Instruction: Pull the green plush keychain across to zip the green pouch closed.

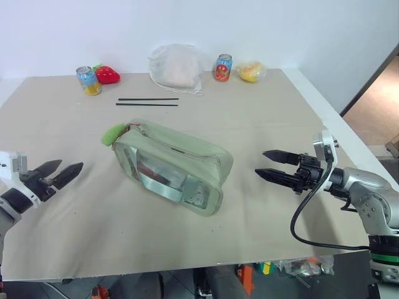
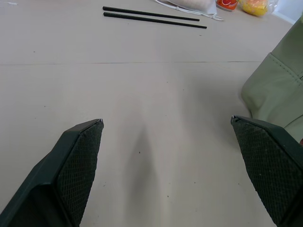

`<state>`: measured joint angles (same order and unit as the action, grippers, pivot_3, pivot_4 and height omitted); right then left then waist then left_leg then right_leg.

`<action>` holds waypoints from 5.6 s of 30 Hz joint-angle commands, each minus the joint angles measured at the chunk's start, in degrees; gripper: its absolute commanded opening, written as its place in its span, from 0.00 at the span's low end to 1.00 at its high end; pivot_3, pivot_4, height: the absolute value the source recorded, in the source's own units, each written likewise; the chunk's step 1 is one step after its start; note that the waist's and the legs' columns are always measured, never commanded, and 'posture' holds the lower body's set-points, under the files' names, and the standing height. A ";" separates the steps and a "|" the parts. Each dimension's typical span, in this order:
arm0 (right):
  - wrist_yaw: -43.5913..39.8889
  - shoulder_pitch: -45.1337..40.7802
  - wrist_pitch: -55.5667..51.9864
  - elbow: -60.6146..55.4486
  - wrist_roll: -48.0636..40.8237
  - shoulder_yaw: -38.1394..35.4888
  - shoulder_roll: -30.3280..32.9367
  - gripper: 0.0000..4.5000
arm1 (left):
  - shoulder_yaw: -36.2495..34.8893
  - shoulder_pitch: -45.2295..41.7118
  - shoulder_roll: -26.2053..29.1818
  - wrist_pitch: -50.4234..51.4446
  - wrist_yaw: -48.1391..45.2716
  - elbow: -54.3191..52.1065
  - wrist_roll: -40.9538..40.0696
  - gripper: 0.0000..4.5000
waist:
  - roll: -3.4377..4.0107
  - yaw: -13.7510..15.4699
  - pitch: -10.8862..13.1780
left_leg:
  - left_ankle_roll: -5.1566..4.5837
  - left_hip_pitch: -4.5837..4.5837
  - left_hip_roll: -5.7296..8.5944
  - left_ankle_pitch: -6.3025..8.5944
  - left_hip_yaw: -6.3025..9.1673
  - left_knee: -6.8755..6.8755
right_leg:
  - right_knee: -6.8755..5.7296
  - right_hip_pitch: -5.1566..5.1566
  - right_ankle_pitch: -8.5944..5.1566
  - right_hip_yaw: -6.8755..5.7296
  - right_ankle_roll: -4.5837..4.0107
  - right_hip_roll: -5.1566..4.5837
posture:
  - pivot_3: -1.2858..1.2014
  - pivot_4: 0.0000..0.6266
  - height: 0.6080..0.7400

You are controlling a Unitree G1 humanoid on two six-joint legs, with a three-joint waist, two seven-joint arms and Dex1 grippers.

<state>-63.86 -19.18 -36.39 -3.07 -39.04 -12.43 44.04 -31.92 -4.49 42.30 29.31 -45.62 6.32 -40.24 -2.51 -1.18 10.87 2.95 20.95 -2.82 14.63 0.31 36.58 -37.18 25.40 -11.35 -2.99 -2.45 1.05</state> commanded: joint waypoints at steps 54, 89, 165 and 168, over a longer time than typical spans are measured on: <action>-9.99 -16.10 11.76 -8.40 10.65 17.86 3.37 0.01 | -7.09 -6.94 5.61 7.96 -14.32 -10.82 -21.30 1.00 | -0.01 0.03 0.02 | 0.23 -0.07 -0.23 0.21 0.03 0.19 | -0.03 -0.02 -0.15 0.04 -0.09 0.51 | 0.52 0.24 1.00; -13.01 -21.44 20.11 0.79 17.62 20.10 -2.96 0.00 | 0.77 -4.71 3.52 11.91 -12.69 -14.30 -19.15 0.72 | -0.02 -0.03 0.02 | 0.18 -0.39 -0.50 0.28 -0.26 0.14 | -0.27 -0.08 -0.14 0.41 -0.25 0.67 | 0.52 0.24 1.00; -10.41 -20.08 15.68 -3.31 14.26 18.65 -4.83 0.00 | 8.05 -9.04 5.80 12.18 -18.32 -10.64 -12.47 0.07 | -0.04 -0.43 0.02 | 0.20 -0.52 -0.57 0.27 -0.52 0.00 | -0.33 -0.01 -0.13 0.77 -0.25 0.81 | 0.52 0.24 1.00; -10.50 -20.06 15.80 -2.99 14.31 18.58 -4.64 0.00 | 6.79 -8.30 6.14 13.71 -17.66 -13.20 -14.23 0.00 | -0.04 -0.43 0.02 | 0.20 -0.49 -0.57 0.27 -0.52 0.00 | -0.32 0.00 -0.13 0.76 -0.25 0.80 | 0.52 0.24 1.00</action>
<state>-74.54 -38.81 -20.80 -3.61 -23.45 7.96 39.18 -22.99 -12.35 47.77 42.67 -62.63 -3.11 -51.57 -2.56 -1.61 10.89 3.15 20.48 -3.39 14.91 -0.20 36.58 -37.49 25.41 -11.47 -2.23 -2.70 1.85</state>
